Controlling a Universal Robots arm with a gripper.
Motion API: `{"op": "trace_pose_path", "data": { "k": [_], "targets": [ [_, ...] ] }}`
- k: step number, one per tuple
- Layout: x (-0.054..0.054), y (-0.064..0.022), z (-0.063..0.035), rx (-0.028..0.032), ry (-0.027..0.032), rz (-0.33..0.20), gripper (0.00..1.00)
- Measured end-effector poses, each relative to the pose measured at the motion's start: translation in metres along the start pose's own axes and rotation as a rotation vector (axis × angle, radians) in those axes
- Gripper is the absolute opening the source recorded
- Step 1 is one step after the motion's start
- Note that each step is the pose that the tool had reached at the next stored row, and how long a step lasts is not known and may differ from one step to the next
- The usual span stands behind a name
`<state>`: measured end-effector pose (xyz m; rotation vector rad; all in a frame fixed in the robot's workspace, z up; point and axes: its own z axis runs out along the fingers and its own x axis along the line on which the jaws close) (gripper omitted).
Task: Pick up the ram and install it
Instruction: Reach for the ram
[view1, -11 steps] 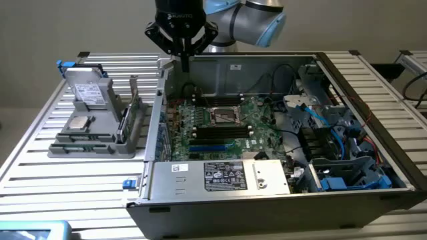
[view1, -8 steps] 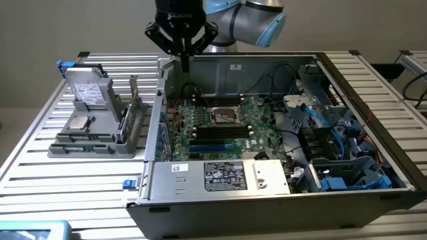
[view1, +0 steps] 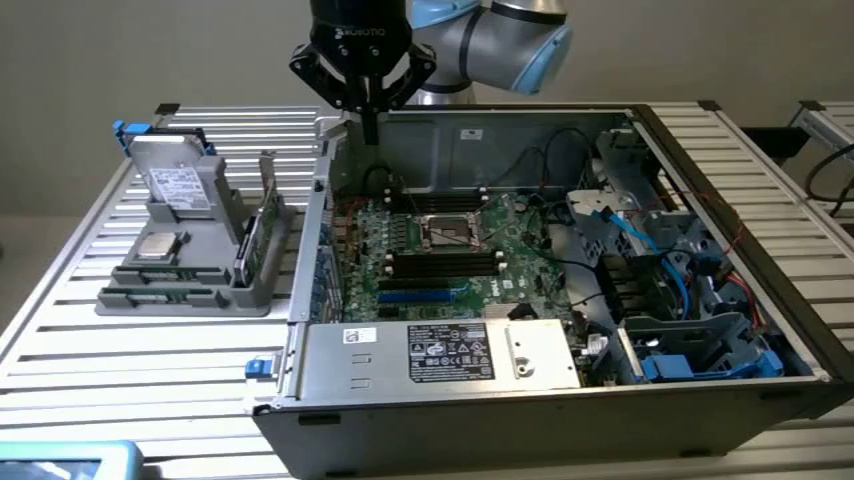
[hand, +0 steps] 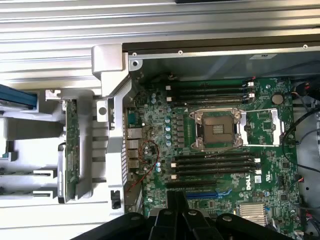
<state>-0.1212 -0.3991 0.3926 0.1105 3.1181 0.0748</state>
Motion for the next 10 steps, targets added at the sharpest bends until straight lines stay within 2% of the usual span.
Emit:
{"op": "trace_pose_path", "data": {
  "k": [4, 10],
  "targets": [
    [0.004, -0.0061, 0.0001, -0.0004, -0.0001, 0.0, 0.11],
    [0.031, -0.0134, -0.0001, -0.0021, 0.0, 0.0, 0.11]
  ]
}}
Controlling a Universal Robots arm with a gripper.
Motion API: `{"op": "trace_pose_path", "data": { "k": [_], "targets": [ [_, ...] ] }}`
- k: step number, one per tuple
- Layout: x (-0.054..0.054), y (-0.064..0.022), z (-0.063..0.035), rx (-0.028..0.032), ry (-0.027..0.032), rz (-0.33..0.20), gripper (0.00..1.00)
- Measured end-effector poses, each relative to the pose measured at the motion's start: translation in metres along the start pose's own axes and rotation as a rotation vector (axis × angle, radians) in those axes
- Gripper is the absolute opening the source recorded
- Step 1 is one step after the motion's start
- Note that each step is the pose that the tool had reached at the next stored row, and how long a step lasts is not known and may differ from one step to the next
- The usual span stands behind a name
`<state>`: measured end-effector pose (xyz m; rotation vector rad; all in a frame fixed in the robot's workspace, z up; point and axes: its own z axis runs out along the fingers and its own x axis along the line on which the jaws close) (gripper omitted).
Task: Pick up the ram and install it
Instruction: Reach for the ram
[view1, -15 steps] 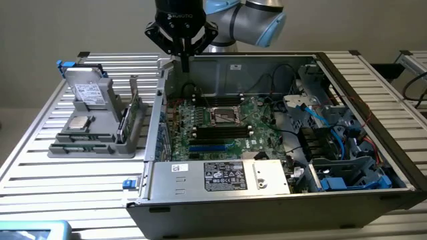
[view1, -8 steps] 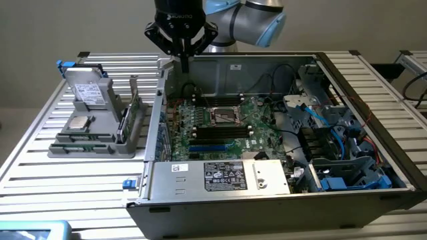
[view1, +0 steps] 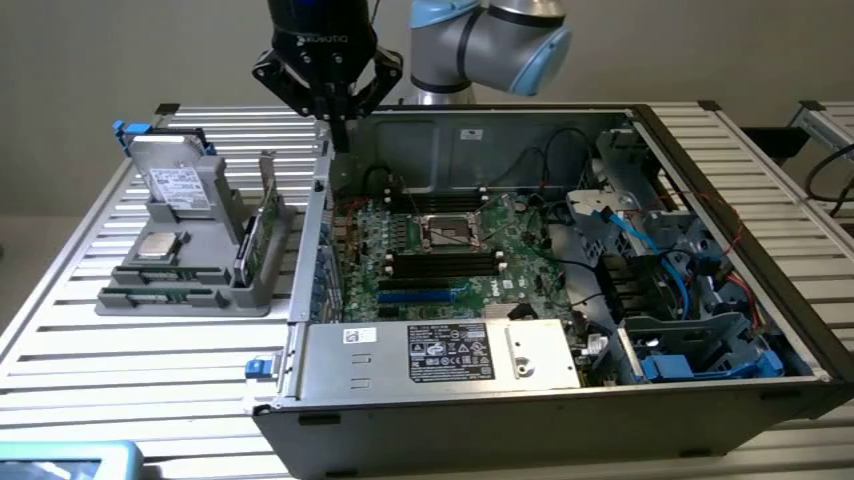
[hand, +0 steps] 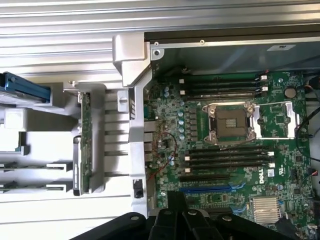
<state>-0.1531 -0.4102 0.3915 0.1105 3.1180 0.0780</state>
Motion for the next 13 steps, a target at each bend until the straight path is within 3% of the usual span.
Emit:
{"op": "trace_pose_path", "data": {
  "k": [13],
  "targets": [
    [0.059, -0.0102, 0.002, -0.001, 0.0002, 0.0, 0.11]
  ]
}}
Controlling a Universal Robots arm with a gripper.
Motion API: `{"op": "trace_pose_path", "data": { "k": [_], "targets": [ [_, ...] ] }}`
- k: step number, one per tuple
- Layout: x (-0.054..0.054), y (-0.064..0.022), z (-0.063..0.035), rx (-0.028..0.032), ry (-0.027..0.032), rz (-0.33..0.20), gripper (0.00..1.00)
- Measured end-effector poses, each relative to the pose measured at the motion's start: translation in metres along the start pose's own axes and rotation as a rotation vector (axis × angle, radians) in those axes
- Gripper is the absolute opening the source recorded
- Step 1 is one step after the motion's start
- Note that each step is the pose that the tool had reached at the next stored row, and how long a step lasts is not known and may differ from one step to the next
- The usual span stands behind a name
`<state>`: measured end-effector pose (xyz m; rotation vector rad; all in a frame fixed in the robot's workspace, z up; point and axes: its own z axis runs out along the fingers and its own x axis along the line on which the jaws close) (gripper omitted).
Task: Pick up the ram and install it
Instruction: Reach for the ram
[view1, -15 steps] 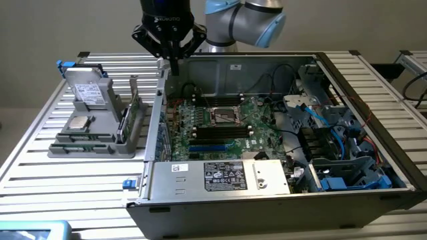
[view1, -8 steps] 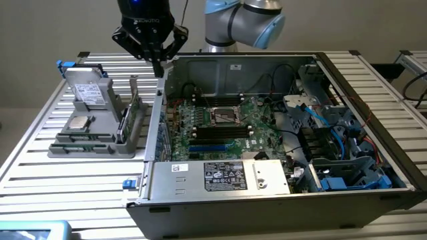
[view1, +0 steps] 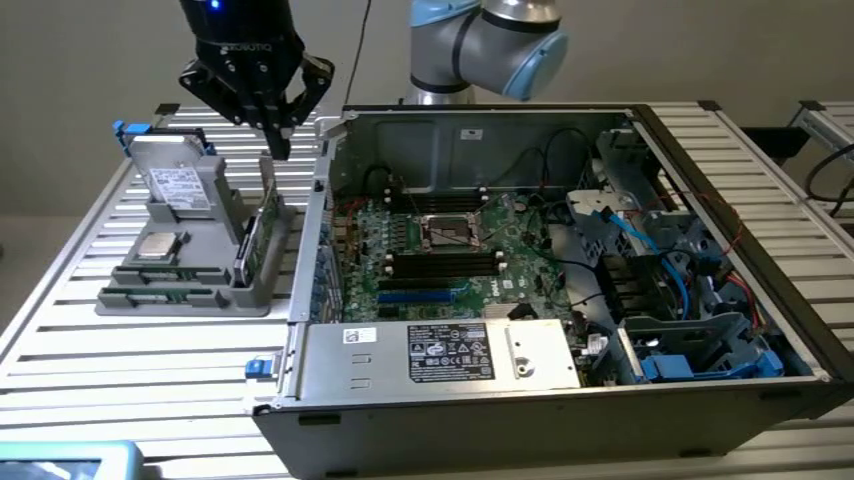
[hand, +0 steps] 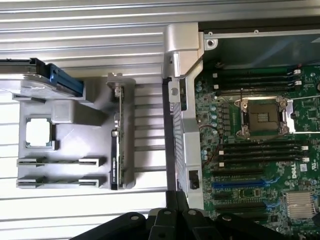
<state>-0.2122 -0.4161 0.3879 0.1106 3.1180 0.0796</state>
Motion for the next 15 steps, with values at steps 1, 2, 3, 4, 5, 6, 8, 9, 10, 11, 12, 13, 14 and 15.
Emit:
{"op": "trace_pose_path", "data": {
  "k": [1, 2, 3, 4, 5, 6, 8, 9, 10, 11, 12, 13, 14, 15],
  "targets": [
    [0.004, -0.0004, 0.0004, 0.0, 0.0, 0.0, 0.11],
    [0.009, -0.0008, 0.001, 0.0, -0.0001, 0.0, 0.11],
    [0.014, -0.0011, 0.0015, -0.0001, 0.0, 0.0, 0.11],
    [0.018, -0.0015, 0.002, -0.0001, -0.0001, 0.0, 0.11],
    [0.022, -0.0018, 0.0024, 0.0, 0.0, 0.0, 0.11],
    [0.027, -0.0021, 0.003, 0.0, 0.0, 0.0, 0.11],
    [0.034, -0.0027, 0.0041, 0.0, 0.0023, 0.0, 0.11],
    [0.038, -0.0031, 0.0046, 0.0002, 0.0041, 0.0, 0.11],
    [0.042, -0.0034, 0.005, 0.0004, 0.0062, 0.0, 0.11],
    [0.046, -0.0037, 0.0054, 0.0005, 0.0082, 0.0, 0.11],
    [0.05, -0.0039, 0.0057, 0.0007, 0.0104, 0.001, 0.11],
    [0.053, -0.0042, 0.0061, 0.0009, 0.0126, 0.001, 0.11],
    [0.056, -0.0044, 0.0066, 0.0009, 0.0147, 0.001, 0.11],
    [0.059, -0.0047, 0.0071, 0.0011, 0.0165, 0.001, 0.11]
  ]
}}
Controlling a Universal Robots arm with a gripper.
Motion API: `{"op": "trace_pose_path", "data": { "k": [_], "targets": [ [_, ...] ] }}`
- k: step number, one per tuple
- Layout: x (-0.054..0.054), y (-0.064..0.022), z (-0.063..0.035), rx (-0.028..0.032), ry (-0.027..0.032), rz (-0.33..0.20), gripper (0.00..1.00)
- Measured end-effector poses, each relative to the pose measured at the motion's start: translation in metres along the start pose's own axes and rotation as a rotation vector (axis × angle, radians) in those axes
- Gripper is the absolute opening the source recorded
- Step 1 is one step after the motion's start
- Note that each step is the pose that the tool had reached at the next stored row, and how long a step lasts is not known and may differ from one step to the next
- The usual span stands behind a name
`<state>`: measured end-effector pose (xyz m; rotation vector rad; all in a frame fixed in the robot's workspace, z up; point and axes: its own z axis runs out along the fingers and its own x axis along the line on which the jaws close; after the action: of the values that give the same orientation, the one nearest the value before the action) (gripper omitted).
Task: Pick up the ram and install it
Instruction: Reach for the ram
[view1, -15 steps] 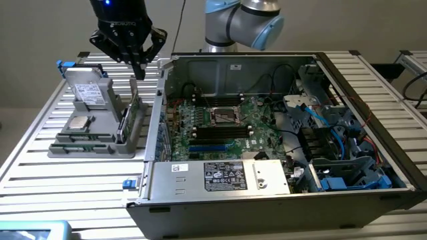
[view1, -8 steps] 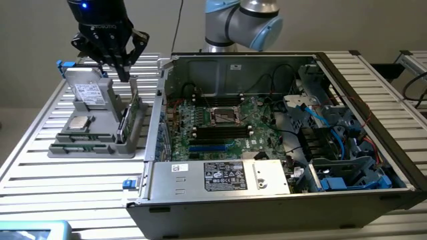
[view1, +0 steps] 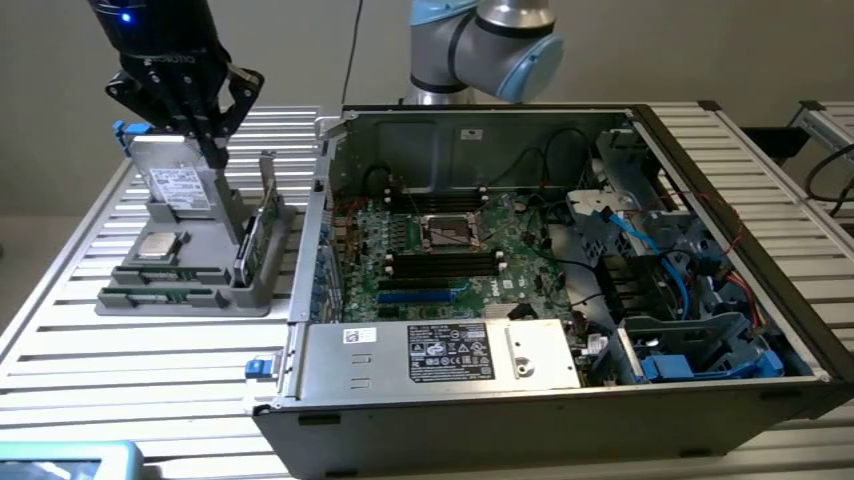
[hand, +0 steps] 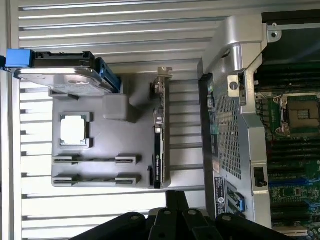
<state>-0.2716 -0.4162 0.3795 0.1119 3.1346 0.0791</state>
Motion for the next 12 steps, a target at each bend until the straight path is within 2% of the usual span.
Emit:
{"op": "trace_pose_path", "data": {
  "k": [7, 12],
  "targets": [
    [0.023, -0.0019, 0.0046, 0.0034, 0.0096, 0.001, 0.11],
    [0.037, -0.0031, 0.0078, 0.0137, 0.0171, 0.001, 0.11]
  ]
}}
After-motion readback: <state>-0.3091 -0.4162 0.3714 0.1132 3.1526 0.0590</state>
